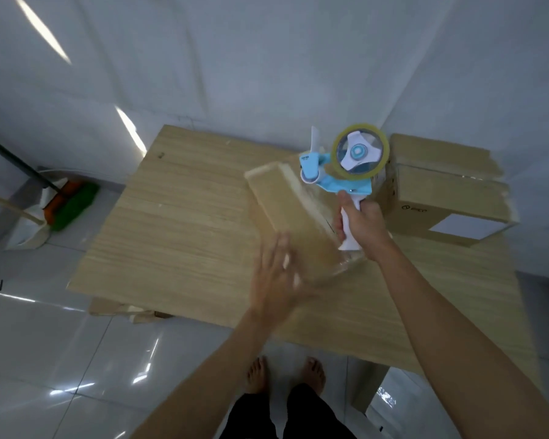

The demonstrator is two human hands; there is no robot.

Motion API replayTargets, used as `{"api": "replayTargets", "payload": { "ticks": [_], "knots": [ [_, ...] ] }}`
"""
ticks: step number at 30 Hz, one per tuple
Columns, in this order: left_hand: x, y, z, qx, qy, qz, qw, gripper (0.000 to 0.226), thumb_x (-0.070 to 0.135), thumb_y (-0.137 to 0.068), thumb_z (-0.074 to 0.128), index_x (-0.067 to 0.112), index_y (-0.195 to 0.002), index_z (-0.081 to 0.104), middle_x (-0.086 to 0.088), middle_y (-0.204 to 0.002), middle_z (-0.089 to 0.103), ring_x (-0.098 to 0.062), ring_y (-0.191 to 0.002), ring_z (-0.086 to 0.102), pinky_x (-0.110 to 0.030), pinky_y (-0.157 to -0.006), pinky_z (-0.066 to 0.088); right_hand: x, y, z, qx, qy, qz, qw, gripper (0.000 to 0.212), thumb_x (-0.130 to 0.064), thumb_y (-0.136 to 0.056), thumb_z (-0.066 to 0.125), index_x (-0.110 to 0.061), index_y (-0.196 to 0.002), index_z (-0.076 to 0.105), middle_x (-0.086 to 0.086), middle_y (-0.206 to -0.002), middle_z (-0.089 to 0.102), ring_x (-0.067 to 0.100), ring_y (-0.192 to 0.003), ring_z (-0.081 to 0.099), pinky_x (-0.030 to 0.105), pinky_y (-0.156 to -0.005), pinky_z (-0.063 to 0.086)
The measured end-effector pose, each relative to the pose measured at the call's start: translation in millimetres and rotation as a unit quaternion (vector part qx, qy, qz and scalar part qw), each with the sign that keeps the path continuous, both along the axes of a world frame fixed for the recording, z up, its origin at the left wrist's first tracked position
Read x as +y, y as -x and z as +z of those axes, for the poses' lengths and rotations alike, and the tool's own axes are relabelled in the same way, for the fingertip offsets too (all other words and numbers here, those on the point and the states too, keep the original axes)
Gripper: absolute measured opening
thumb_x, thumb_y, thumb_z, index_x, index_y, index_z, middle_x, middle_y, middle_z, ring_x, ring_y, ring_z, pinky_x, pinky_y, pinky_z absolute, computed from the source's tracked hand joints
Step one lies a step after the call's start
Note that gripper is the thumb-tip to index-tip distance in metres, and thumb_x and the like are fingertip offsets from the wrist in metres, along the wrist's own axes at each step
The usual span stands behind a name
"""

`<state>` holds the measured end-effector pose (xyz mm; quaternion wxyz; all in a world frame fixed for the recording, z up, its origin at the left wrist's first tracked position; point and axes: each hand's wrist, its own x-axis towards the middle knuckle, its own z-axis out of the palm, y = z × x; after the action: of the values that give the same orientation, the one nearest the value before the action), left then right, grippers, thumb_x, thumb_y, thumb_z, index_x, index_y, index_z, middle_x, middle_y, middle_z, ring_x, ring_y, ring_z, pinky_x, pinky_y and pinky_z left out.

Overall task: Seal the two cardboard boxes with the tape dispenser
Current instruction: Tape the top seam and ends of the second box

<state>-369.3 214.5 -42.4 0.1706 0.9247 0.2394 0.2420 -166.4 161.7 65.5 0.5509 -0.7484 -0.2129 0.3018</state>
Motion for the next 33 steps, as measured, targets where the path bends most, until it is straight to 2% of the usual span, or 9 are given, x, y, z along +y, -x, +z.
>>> {"api": "replayTargets", "payload": {
  "ticks": [2,4,6,8,10,12,24,28,33],
  "knots": [
    [-33,6,11,-0.013,0.071,-0.069,0.995,0.059,0.068,-0.084,0.066,0.020,-0.116,0.074,-0.003,-0.136,0.062,-0.028,-0.124,0.057,-0.043,-0.109,0.038,-5,-4,8,0.032,-0.017,0.009,0.999,0.044,-0.039,-0.103,0.055,-0.008,-0.073,0.055,0.012,-0.057,0.050,0.024,-0.044,0.044,0.031,-0.046,0.040],
    [-33,1,24,-0.035,0.175,-0.083,0.980,0.030,0.050,-0.092,0.065,0.026,-0.106,0.077,0.007,-0.115,0.071,-0.017,-0.101,0.067,-0.038,-0.092,0.052,-10,-5,16,0.060,-0.029,0.028,0.997,0.041,-0.037,-0.105,0.053,-0.008,-0.076,0.053,0.012,-0.057,0.046,0.022,-0.045,0.040,0.030,-0.046,0.036],
    [-10,-19,46,-0.096,0.366,0.054,0.924,0.018,0.029,-0.096,0.063,0.019,-0.105,0.076,0.004,-0.095,0.075,-0.017,-0.084,0.070,-0.038,-0.080,0.058,-14,-2,21,0.063,-0.032,0.056,0.996,0.040,-0.036,-0.106,0.050,-0.005,-0.081,0.051,0.016,-0.058,0.044,0.022,-0.044,0.040,0.029,-0.045,0.037],
    [27,-44,80,-0.187,0.639,0.166,0.727,0.021,0.019,-0.102,0.056,0.004,-0.111,0.068,-0.007,-0.088,0.072,-0.024,-0.078,0.068,-0.037,-0.073,0.058,-16,2,25,0.059,-0.040,0.072,0.995,0.041,-0.037,-0.106,0.050,-0.003,-0.083,0.053,0.017,-0.059,0.044,0.022,-0.043,0.041,0.029,-0.044,0.038],
    [61,-61,112,-0.202,0.816,0.144,0.522,0.032,0.022,-0.107,0.045,-0.005,-0.118,0.058,-0.021,-0.100,0.069,-0.033,-0.087,0.069,-0.042,-0.080,0.056,-16,7,26,0.057,-0.042,0.085,0.994,0.043,-0.039,-0.105,0.051,-0.002,-0.083,0.054,0.017,-0.059,0.045,0.022,-0.043,0.042,0.029,-0.044,0.038],
    [83,-67,133,-0.179,0.872,0.088,0.447,0.040,0.028,-0.108,0.041,-0.008,-0.115,0.057,-0.029,-0.113,0.067,-0.039,-0.099,0.069,-0.046,-0.088,0.056,-16,10,23,0.050,-0.041,0.098,0.993,0.046,-0.041,-0.103,0.054,0.000,-0.080,0.054,0.018,-0.060,0.046,0.024,-0.045,0.043,0.030,-0.044,0.039],
    [122,-36,131,-0.096,0.863,0.095,0.487,0.013,-0.011,-0.094,0.057,-0.012,-0.105,0.065,-0.023,-0.091,0.076,-0.027,-0.077,0.078,-0.030,-0.065,0.064,-19,13,21,0.010,0.024,0.134,0.991,0.044,-0.038,-0.100,0.061,-0.004,-0.074,0.055,0.015,-0.058,0.050,0.026,-0.045,0.045,0.036,-0.048,0.042],
    [138,-23,127,-0.046,0.812,0.060,0.579,0.011,-0.013,-0.094,0.058,-0.005,-0.096,0.064,-0.018,-0.087,0.076,-0.022,-0.077,0.078,-0.026,-0.063,0.063,-12,15,23,-0.018,0.058,0.164,0.985,0.044,-0.036,-0.099,0.062,-0.001,-0.072,0.056,0.014,-0.058,0.053,0.025,-0.045,0.046,0.033,-0.048,0.044],
    [163,4,121,-0.030,0.692,0.011,0.722,0.018,-0.017,-0.088,0.064,-0.001,-0.095,0.062,-0.032,-0.102,0.072,-0.034,-0.092,0.076,-0.038,-0.082,0.063,-5,17,21,-0.042,0.080,0.191,0.978,0.053,-0.040,-0.095,0.067,0.008,-0.074,0.056,0.018,-0.059,0.055,0.026,-0.048,0.049,0.031,-0.048,0.046]
  ]
}}
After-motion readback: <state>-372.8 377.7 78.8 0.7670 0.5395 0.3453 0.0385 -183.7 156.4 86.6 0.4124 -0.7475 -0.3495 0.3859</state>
